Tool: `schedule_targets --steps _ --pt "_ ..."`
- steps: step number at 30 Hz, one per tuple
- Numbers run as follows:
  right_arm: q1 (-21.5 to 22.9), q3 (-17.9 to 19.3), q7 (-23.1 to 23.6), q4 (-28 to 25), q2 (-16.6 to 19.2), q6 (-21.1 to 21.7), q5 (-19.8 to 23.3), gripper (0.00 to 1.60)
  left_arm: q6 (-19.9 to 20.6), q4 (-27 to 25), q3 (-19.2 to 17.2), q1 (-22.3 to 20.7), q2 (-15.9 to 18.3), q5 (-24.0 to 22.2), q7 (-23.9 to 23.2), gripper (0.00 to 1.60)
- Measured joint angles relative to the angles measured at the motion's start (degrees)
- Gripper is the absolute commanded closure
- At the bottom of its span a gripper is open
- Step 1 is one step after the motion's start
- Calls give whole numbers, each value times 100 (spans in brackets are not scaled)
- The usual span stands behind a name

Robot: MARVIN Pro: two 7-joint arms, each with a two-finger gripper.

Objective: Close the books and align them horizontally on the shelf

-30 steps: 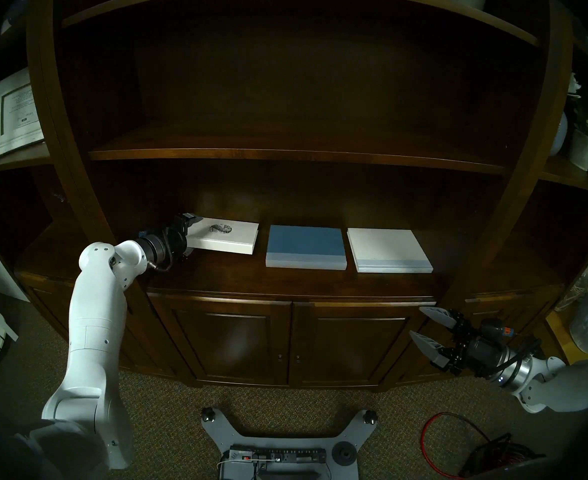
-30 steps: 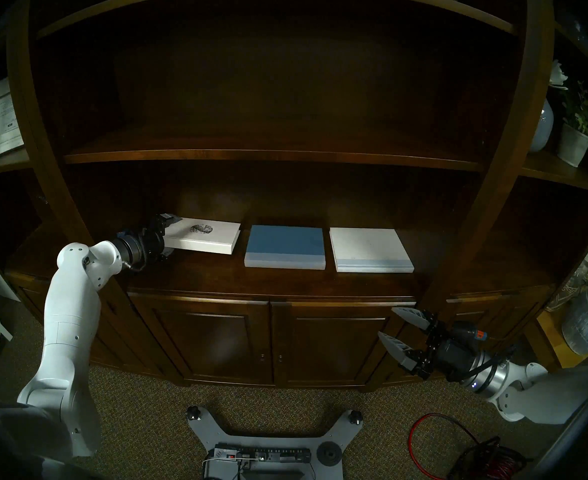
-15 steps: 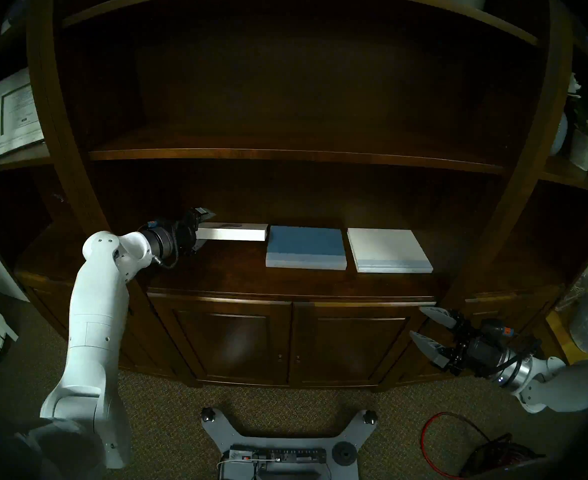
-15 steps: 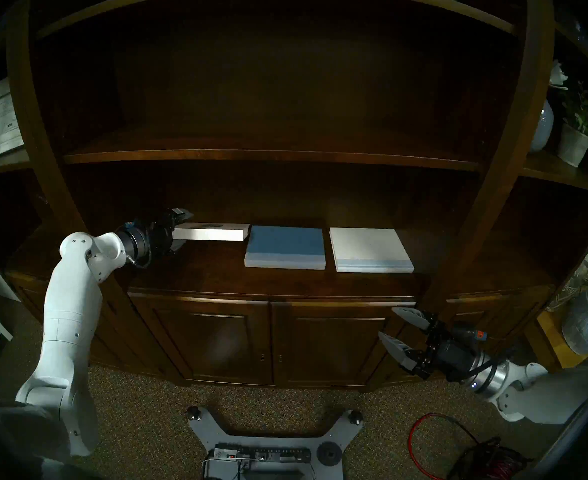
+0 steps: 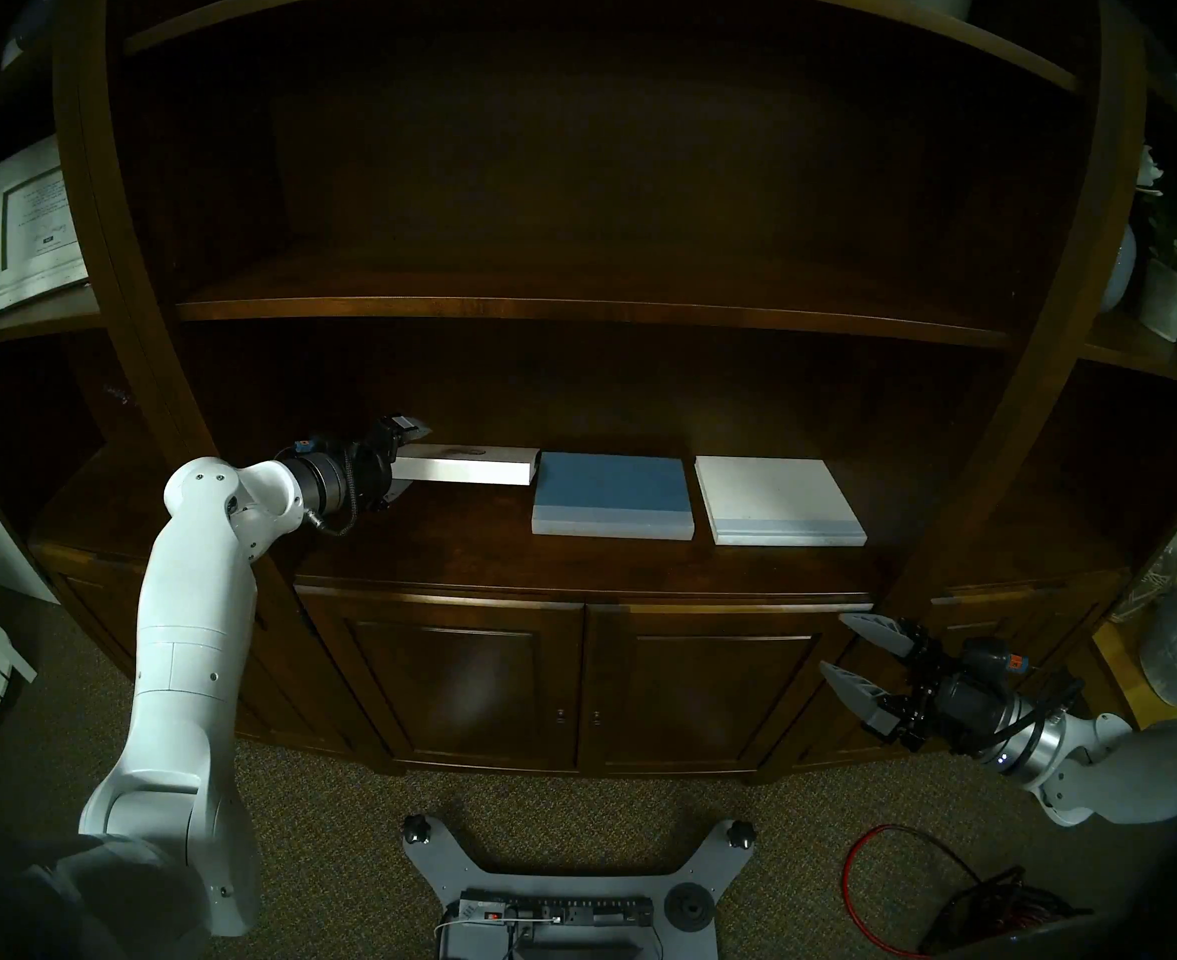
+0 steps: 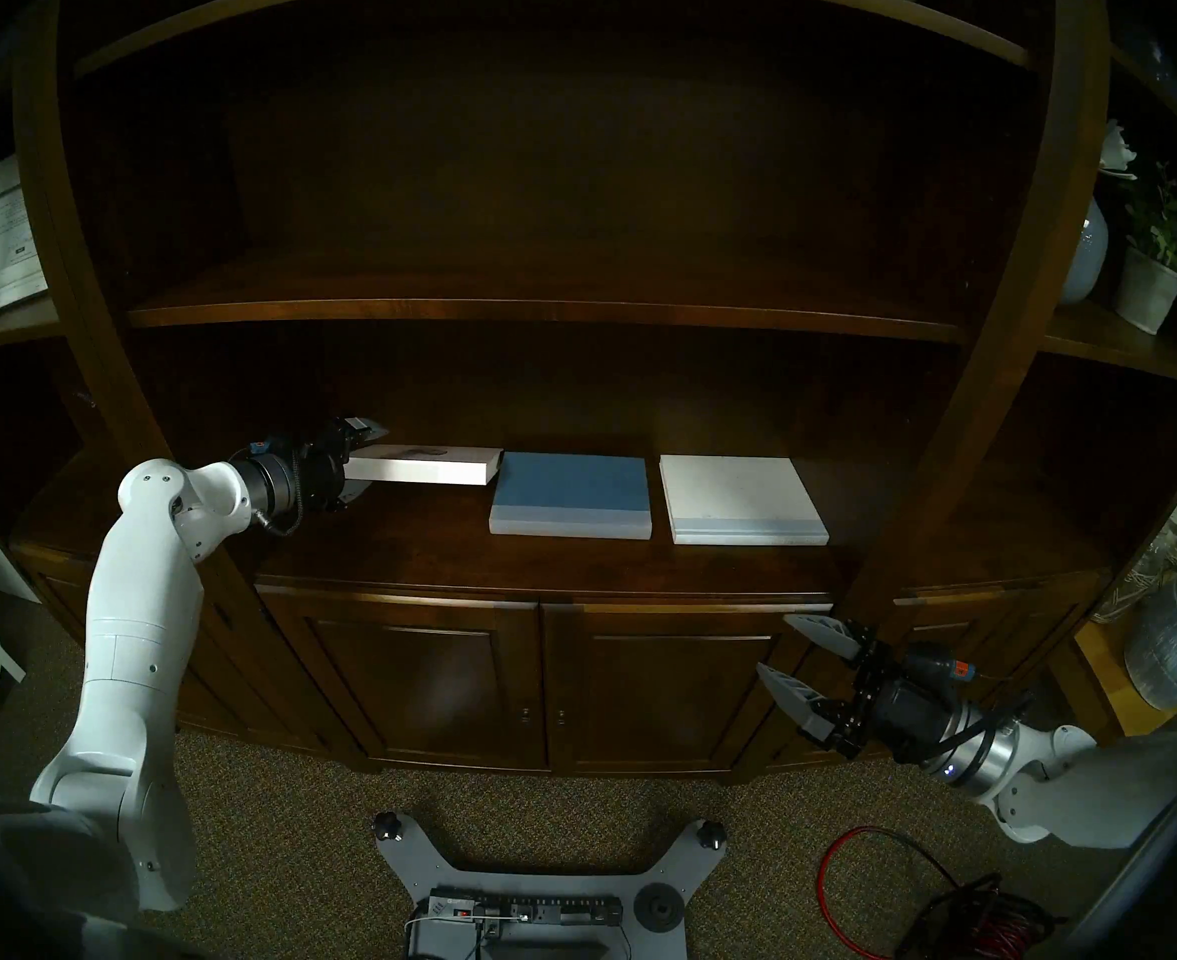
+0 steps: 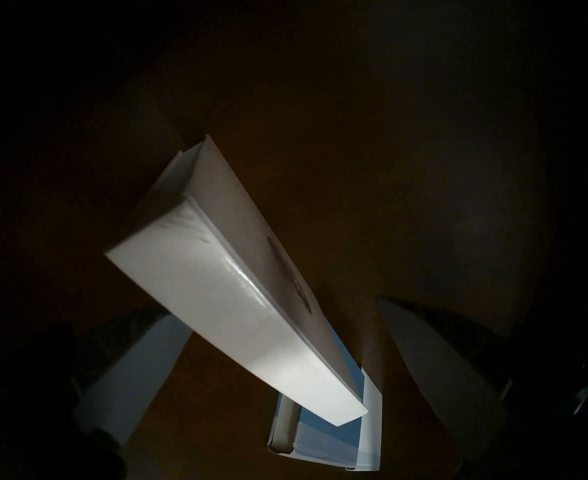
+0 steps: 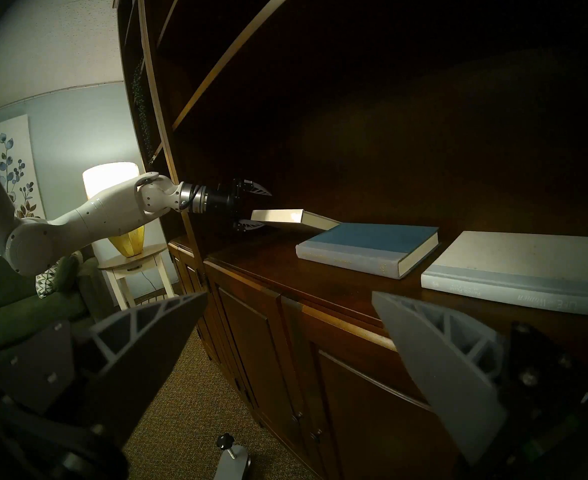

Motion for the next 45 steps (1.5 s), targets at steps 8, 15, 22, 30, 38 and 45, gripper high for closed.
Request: schedule_targets --steps 8,15,22,30,38,45 --pt "1 0 0 0 0 0 0 0 24 -208 -69 58 35 -5 131 0" --pt "1 -1 0 0 0 0 1 0 313 -670 -124 268 153 -14 197 0" --pt "1 -1 0 0 0 0 1 0 568 -1128 -275 603 228 -67 205 0" --pt "2 -2 0 0 1 0 1 0 624 -1632 -515 991 232 -137 356 0" --pt "2 -2 0 0 1 0 1 0 611 -2150 -398 1305 197 87 485 0" --pt "3 -4 0 0 1 0 1 0 614 -2672 330 1431 319 835 382 0"
